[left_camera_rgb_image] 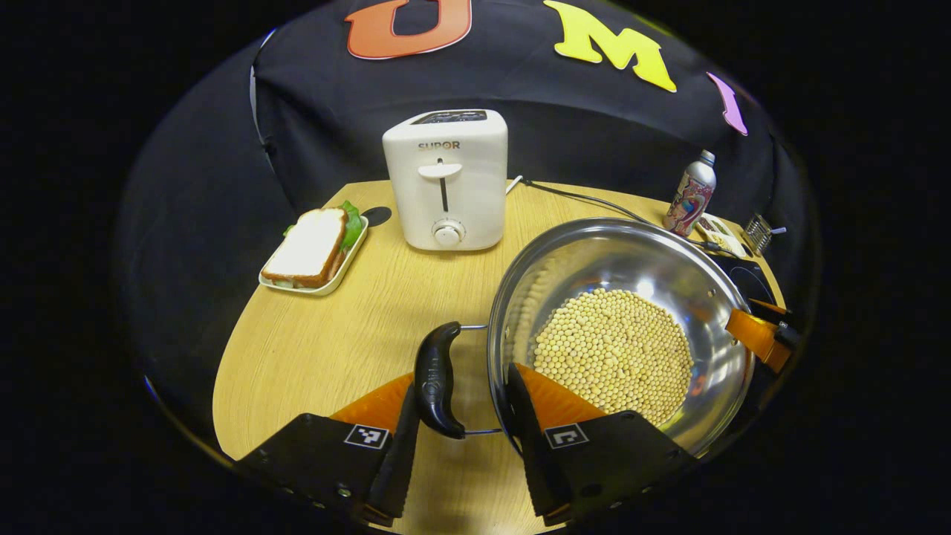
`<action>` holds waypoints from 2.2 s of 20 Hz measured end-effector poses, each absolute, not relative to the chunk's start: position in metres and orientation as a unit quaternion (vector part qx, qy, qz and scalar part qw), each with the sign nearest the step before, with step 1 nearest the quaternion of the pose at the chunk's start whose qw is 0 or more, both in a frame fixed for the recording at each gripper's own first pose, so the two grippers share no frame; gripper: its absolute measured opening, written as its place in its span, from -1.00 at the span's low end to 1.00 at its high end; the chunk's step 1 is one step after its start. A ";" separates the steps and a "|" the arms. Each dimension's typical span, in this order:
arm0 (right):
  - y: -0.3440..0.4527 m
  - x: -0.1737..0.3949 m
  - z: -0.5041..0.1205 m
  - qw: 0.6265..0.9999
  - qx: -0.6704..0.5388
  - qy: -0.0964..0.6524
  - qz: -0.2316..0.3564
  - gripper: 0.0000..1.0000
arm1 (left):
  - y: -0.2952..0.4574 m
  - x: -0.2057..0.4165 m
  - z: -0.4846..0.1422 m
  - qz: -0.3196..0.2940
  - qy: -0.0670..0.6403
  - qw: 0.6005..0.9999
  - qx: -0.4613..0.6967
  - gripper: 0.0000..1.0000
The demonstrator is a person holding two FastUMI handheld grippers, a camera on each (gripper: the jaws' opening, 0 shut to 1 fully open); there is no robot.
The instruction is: First push the handle of the pot to place it horizontally, then grasp the pot with both hands and set it on the induction cooktop.
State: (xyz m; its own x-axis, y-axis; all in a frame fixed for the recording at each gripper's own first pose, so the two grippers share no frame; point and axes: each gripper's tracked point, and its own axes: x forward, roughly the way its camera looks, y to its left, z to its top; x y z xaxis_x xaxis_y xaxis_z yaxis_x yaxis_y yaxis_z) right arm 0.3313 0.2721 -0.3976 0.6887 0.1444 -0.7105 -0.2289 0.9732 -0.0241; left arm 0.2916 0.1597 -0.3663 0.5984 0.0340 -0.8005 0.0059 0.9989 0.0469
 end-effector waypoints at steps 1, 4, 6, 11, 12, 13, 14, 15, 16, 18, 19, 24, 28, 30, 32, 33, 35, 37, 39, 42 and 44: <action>0.275 0.330 -0.396 0.918 -0.050 0.379 0.104 0.11 | 0.160 0.291 -0.365 0.009 0.448 0.894 0.018 0.22; 0.277 0.324 -0.379 0.920 -0.056 0.371 0.112 0.11 | 0.163 0.281 -0.353 0.014 0.445 0.895 0.009 0.22; 0.277 0.321 -0.360 0.924 -0.059 0.359 0.115 0.11 | 0.162 0.276 -0.339 0.015 0.436 0.900 0.009 0.22; 0.264 0.305 -0.319 0.926 -0.070 0.351 0.122 0.16 | 0.153 0.262 -0.307 0.013 0.423 0.906 0.018 0.22; 0.259 0.301 -0.310 0.926 -0.073 0.351 0.121 0.17 | 0.150 0.251 -0.299 0.012 0.424 0.906 0.021 0.22; 0.253 0.297 -0.304 0.926 -0.073 0.351 0.121 0.11 | 0.143 0.247 -0.294 0.010 0.424 0.905 0.022 0.31; 0.245 0.293 -0.298 0.925 -0.075 0.353 0.119 0.11 | 0.135 0.243 -0.289 0.006 0.423 0.906 0.023 0.41; 0.239 0.290 -0.293 0.924 -0.077 0.355 0.117 0.11 | 0.128 0.239 -0.285 0.003 0.422 0.906 0.022 0.22; 0.232 0.286 -0.287 0.923 -0.081 0.358 0.115 0.16 | 0.121 0.234 -0.281 0.000 0.422 0.906 0.022 0.22; 0.217 0.278 -0.277 0.922 -0.085 0.361 0.109 0.16 | 0.109 0.227 -0.276 -0.005 0.418 0.908 0.020 0.41; 0.210 0.275 -0.271 0.923 -0.087 0.360 0.105 0.11 | 0.102 0.225 -0.275 -0.007 0.418 0.909 0.013 0.41; 0.172 0.261 -0.246 0.927 -0.090 0.354 0.082 0.15 | 0.063 0.213 -0.264 -0.027 0.418 0.908 0.002 0.22; 0.144 0.258 -0.232 0.929 -0.083 0.352 0.072 0.16 | 0.035 0.210 -0.252 -0.035 0.411 0.911 0.007 0.30; 0.131 0.259 -0.226 0.931 -0.080 0.349 0.067 0.11 | 0.022 0.212 -0.248 -0.038 0.409 0.912 0.007 0.22; 0.118 0.261 -0.219 0.933 -0.076 0.345 0.062 0.16 | 0.008 0.216 -0.242 -0.041 0.406 0.913 0.010 0.22; 0.110 0.262 -0.216 0.935 -0.074 0.342 0.060 0.16 | 0.001 0.219 -0.239 -0.042 0.403 0.914 0.011 0.22; 0.095 0.266 -0.213 0.936 -0.071 0.340 0.055 0.16 | -0.015 0.222 -0.236 -0.048 0.402 0.914 0.014 0.22; 0.079 0.271 -0.213 0.937 -0.069 0.339 0.049 0.11 | -0.030 0.225 -0.236 -0.054 0.403 0.913 0.017 0.02; 0.064 0.277 -0.217 0.937 -0.065 0.339 0.045 0.10 | -0.045 0.232 -0.241 -0.057 0.404 0.913 0.020 0.22; 0.044 0.290 -0.227 0.938 -0.062 0.340 0.040 0.11 | -0.066 0.245 -0.251 -0.061 0.404 0.912 0.025 0.02; 0.033 0.302 -0.238 0.937 -0.063 0.341 0.038 0.10 | -0.076 0.255 -0.261 -0.062 0.406 0.912 0.027 0.22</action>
